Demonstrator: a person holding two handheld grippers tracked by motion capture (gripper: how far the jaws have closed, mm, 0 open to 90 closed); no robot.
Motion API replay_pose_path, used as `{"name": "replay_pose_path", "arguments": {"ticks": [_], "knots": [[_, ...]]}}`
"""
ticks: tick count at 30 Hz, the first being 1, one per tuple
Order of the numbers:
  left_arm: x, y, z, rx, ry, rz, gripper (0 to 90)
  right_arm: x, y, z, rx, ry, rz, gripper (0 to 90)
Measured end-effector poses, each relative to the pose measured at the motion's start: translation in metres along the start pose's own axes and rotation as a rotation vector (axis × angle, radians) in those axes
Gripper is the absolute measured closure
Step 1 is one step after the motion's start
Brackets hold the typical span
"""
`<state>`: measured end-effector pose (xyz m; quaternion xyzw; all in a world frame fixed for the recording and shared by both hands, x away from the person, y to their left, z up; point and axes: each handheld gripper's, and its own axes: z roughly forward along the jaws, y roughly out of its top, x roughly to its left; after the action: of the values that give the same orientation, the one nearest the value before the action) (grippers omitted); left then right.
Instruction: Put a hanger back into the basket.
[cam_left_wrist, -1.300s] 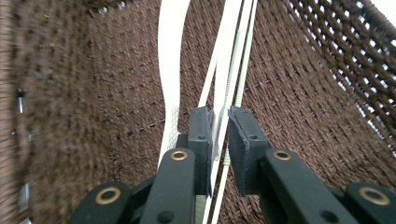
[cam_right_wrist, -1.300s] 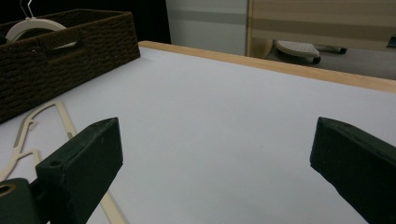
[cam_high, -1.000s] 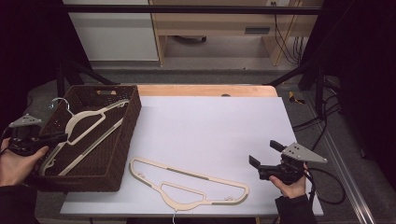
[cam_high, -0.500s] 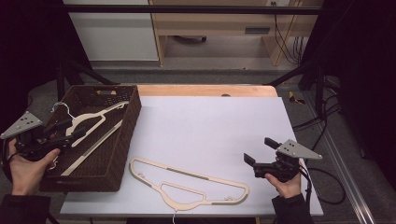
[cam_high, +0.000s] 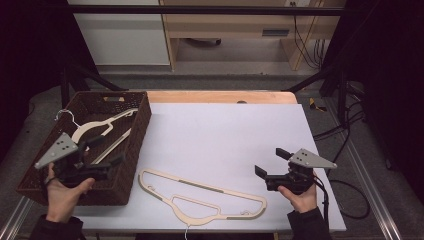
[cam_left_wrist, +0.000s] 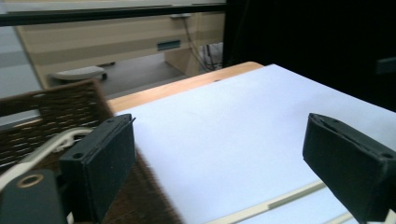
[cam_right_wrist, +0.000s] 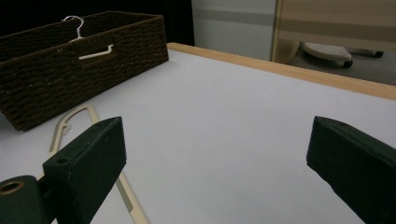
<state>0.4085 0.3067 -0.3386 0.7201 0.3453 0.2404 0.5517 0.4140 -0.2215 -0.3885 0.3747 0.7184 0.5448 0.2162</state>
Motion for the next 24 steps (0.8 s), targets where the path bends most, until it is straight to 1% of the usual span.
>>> {"name": "replay_pose_path", "arguments": {"ticks": [1, 2, 4, 5, 6, 7, 9, 11, 13, 14, 15, 16, 17, 18, 19, 23, 24], "knots": [[-0.003, -0.002, 0.003, -0.001, -0.011, -0.003, 8.4, 0.002, 0.0, 0.002, 0.003, 0.009, -0.001, 5.1], [-0.009, -0.007, 0.009, 0.0, -0.031, 0.001, 8.1, 0.005, 0.001, 0.003, 0.006, 0.018, -0.002, 5.2], [-0.015, -0.012, 0.014, 0.001, -0.052, 0.012, 8.0, 0.007, 0.001, 0.005, 0.011, 0.022, -0.003, 5.2], [-0.015, -0.012, 0.014, 0.001, -0.052, 0.012, 7.9, 0.007, 0.001, 0.005, 0.011, 0.022, -0.003, 5.2], [-0.019, -0.014, 0.017, 0.006, -0.068, 0.023, 7.8, 0.008, 0.001, 0.005, 0.014, 0.022, -0.002, 5.2], [-0.024, -0.017, 0.02, 0.017, -0.083, 0.039, 7.7, 0.011, 0.001, 0.007, 0.019, 0.033, -0.005, 5.4], [-0.03, -0.021, 0.023, 0.028, -0.11, 0.051, 7.6, 0.013, 0.001, 0.009, 0.026, 0.037, -0.009, 5.5], [-0.035, -0.024, 0.025, 0.034, -0.117, 0.061, 7.3, 0.018, 0.0, 0.012, 0.038, 0.044, -0.006, 5.6], [-0.037, -0.025, 0.025, 0.036, -0.119, 0.063, 7.3, 0.02, 0.0, 0.013, 0.041, 0.042, -0.007, 5.6], [-0.037, -0.025, 0.025, 0.039, -0.119, 0.062, 6.4, 0.025, 0.0, 0.017, 0.049, 0.057, -0.013, 6.0], [-0.037, -0.027, 0.027, 0.051, -0.117, 0.064, 5.8, 0.028, 0.0, 0.019, 0.055, 0.061, -0.012, 6.0], [-0.037, -0.028, 0.027, 0.052, -0.113, 0.061, 5.6, 0.031, 0.0, 0.02, 0.061, 0.07, -0.016, 6.0], [-0.037, -0.028, 0.027, 0.052, -0.113, 0.061, 5.6, 0.031, 0.0, 0.02, 0.061, 0.07, -0.016, 6.0], [-0.036, -0.031, 0.027, 0.057, -0.109, 0.048, 5.6, 0.033, 0.0, 0.022, 0.062, 0.075, -0.022, 6.2], [-0.035, -0.032, 0.028, 0.055, -0.107, 0.046, 5.4, 0.041, 0.0, 0.027, 0.083, 0.09, -0.033, 6.2], [-0.034, -0.033, 0.026, 0.057, -0.095, 0.04, 5.1, 0.059, 0.002, 0.037, 0.103, 0.123, -0.038, 6.8], [-0.034, -0.034, 0.026, 0.056, -0.092, 0.04, 4.9, 0.063, 0.002, 0.04, 0.112, 0.132, -0.045, 7.0]]}}
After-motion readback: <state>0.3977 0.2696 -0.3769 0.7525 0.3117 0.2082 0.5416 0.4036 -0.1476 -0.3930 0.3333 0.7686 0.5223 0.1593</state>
